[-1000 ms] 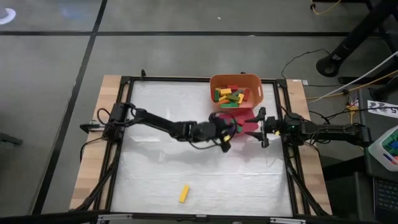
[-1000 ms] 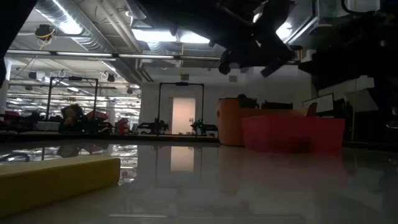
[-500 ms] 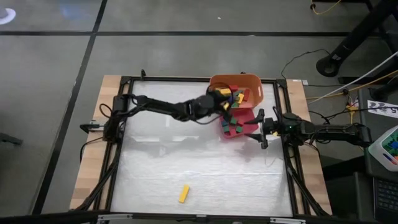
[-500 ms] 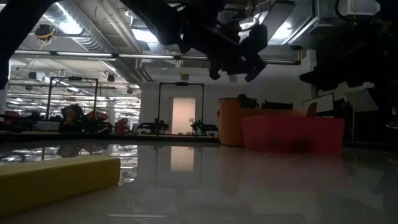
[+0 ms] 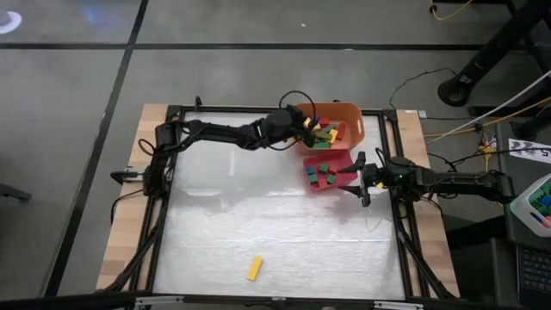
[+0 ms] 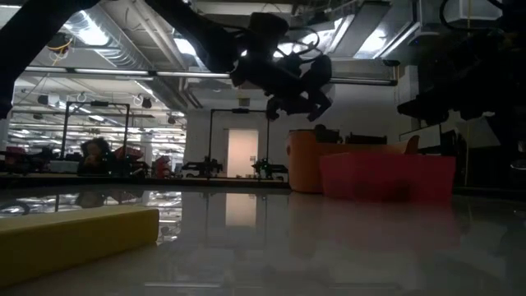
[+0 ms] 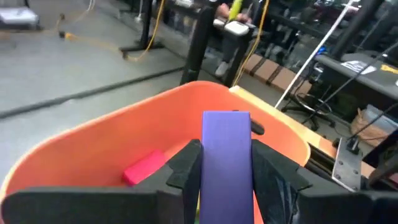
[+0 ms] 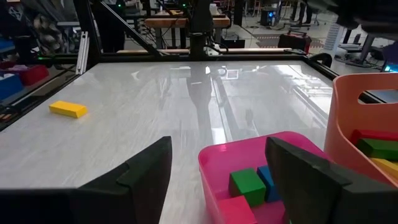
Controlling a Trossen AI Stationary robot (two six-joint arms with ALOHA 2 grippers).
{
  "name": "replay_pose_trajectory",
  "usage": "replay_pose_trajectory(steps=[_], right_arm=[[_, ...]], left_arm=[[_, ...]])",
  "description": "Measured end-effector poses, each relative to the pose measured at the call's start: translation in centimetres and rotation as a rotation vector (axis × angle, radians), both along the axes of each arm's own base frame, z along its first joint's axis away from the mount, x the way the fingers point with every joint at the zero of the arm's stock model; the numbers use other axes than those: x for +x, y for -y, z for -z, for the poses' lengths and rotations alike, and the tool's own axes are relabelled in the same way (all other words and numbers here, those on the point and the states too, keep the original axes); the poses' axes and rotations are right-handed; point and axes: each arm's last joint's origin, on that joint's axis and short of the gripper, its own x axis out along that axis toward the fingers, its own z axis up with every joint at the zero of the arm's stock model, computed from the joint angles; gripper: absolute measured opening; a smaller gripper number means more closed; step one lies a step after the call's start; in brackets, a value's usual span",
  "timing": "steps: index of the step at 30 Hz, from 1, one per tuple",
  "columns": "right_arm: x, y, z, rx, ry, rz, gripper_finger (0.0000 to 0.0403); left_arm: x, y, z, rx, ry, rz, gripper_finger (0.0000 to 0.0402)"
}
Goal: Sort blocks by size
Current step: Put the violet rectangle block into the orange bin
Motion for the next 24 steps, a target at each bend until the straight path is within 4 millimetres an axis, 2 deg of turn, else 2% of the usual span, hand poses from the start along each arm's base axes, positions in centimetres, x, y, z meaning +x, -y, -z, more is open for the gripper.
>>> replay_pose_trajectory(steps=[5,17,20,24], right_arm=[[0.00,0.00,-0.01,0.001,0.001,0.000,0.0257],[0.00,0.00,-0.01,0.001,0.001,0.000,0.0257],[0.00,0.00,-0.01,0.001,0.001,0.000,0.0257],[0.00,0.00,0.00,0.001,0.000,0.000,0.0257]], left_arm=[[-0.29,-0.63,0.35,-0.014,-0.034,-0.014,0.0111],[-0.36,-0.79,0.37,0.113,-0.122,0.003,0.0114],[-0.27,-0.51,0.37,0.118,-0.124,0.010,0.0132],[-0.28,-0.55,0.37,0.066,-0.090,-0.004,0.0180]])
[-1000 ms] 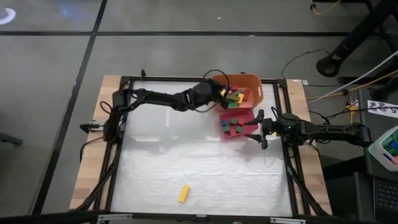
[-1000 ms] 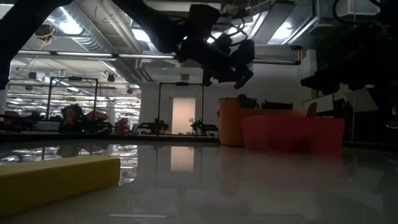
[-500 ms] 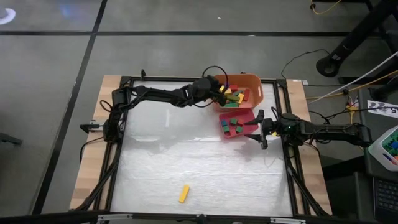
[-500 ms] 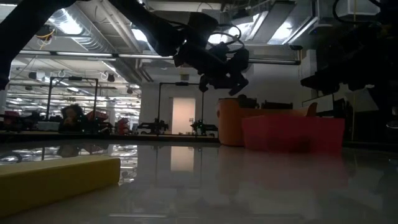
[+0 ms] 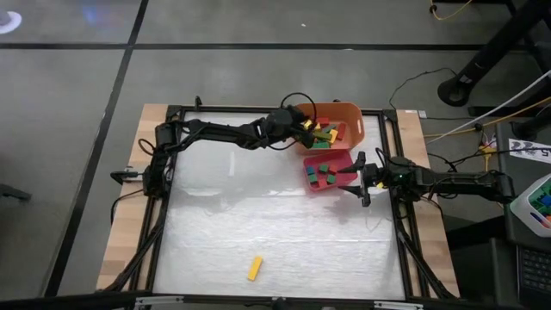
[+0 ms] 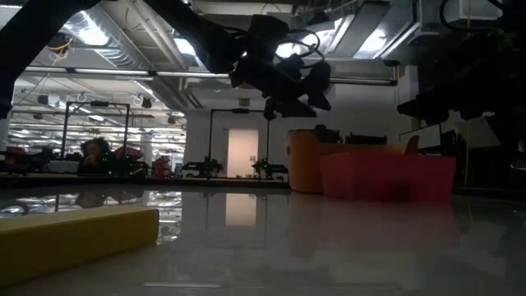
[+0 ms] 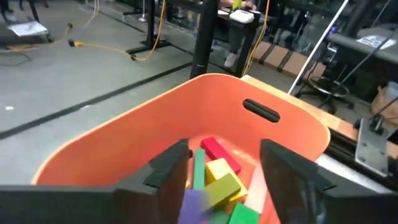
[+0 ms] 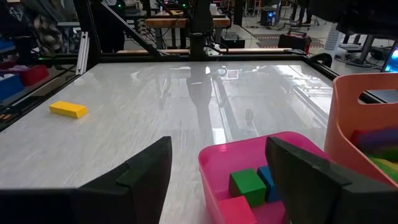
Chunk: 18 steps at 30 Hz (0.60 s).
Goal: Sort blocks by size
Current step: Put the violet rectangle block into the orange bin, then put the yellow rectangle block into the orange bin
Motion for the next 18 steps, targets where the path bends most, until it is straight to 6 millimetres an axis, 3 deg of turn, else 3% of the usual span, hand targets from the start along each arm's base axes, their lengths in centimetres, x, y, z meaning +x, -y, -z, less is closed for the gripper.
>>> replay_pose_trajectory(steps=[4,8,12,18], right_arm=[[0.0,0.0,0.0,0.000,-0.003,0.000,0.0257],[0.0,0.0,0.2,0.003,-0.025,0.000,0.0257],[-0.1,0.0,0.4,0.005,-0.044,0.000,0.0257],[-0.1,0.0,0.5,0.006,-0.053,0.000,0.0257]], left_arm=[[-0.1,0.6,-0.5,-0.036,0.018,0.023,0.0216],[-0.8,3.5,-3.3,-0.080,-0.016,0.200,0.0223],[-2.6,8.7,-5.0,-0.248,-0.172,0.398,0.0223],[-6.1,18.9,-5.3,-0.576,-0.425,0.447,0.0223]])
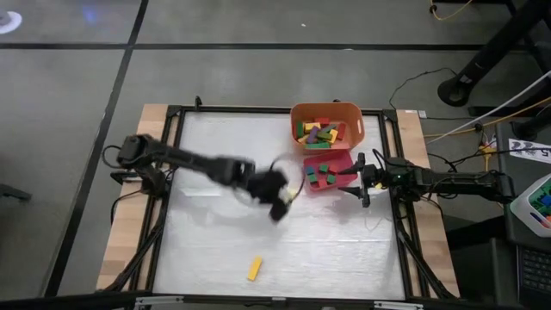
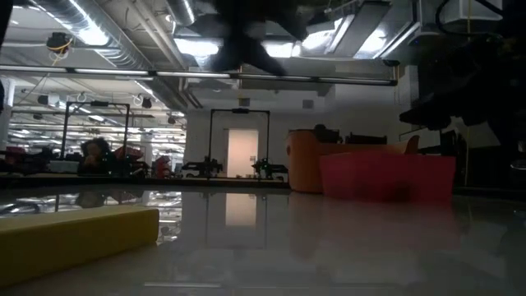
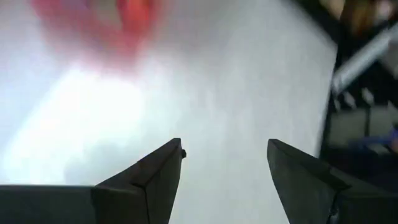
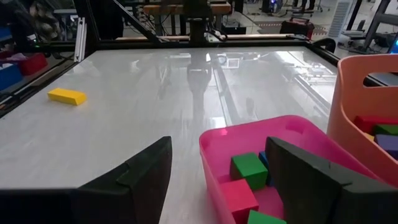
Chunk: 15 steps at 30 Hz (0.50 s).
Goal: Sort blocks by size
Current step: Put the yellow rectangle block into the orange bin
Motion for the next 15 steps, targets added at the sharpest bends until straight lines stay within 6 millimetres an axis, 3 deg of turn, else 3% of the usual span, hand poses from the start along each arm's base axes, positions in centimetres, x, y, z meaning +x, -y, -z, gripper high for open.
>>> replay_pose_trajectory(steps=[4,8,11,15], right_arm=[[0.0,0.0,0.1,0.001,-0.012,0.000,0.0257],[-0.1,0.0,0.3,0.004,-0.032,0.000,0.0257],[-0.1,0.0,0.5,0.006,-0.049,0.000,0.0257],[-0.1,0.0,0.5,0.006,-0.050,0.000,0.0257]], left_arm=[[-1.8,6.9,1.2,-0.148,-0.129,-0.109,0.0224],[-3.2,12.4,3.1,-0.235,-0.178,-0.265,0.0224],[-4.0,15.5,5.2,-0.307,-0.214,-0.411,0.0224],[-4.7,18.2,8.2,-0.343,-0.297,-0.489,0.0224]])
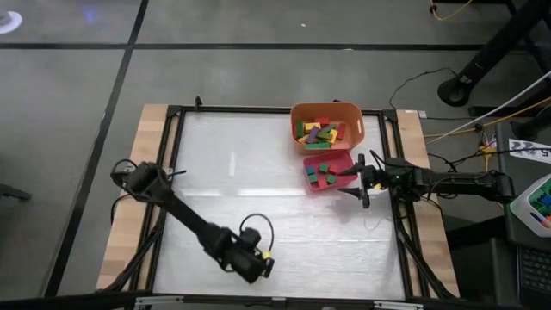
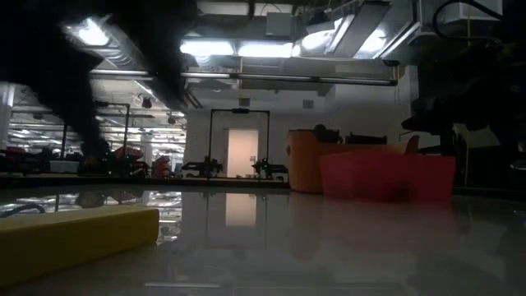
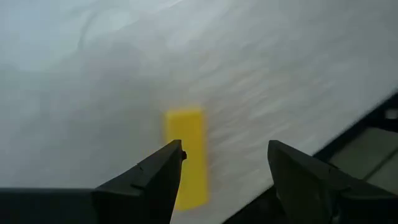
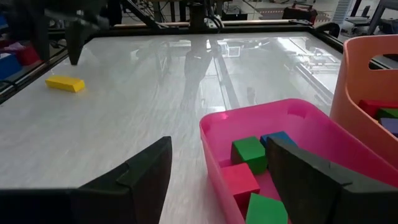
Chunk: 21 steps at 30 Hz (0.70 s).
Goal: Sort blocks by size
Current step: Put the yellow rectangle block into the orange bin
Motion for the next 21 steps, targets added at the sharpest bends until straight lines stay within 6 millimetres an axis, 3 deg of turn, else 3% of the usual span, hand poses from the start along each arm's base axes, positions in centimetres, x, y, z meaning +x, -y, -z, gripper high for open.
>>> replay_pose_trajectory(steps=[8,21], right_arm=[[0.0,0.0,0.0,0.000,0.001,0.000,0.0257],[0.0,0.0,0.0,-0.001,0.002,0.000,0.0257]], left_arm=[[-0.2,1.3,3.1,-0.071,-0.135,0.010,0.0224],[0.6,0.1,3.3,-0.068,-0.140,-0.011,0.0224]])
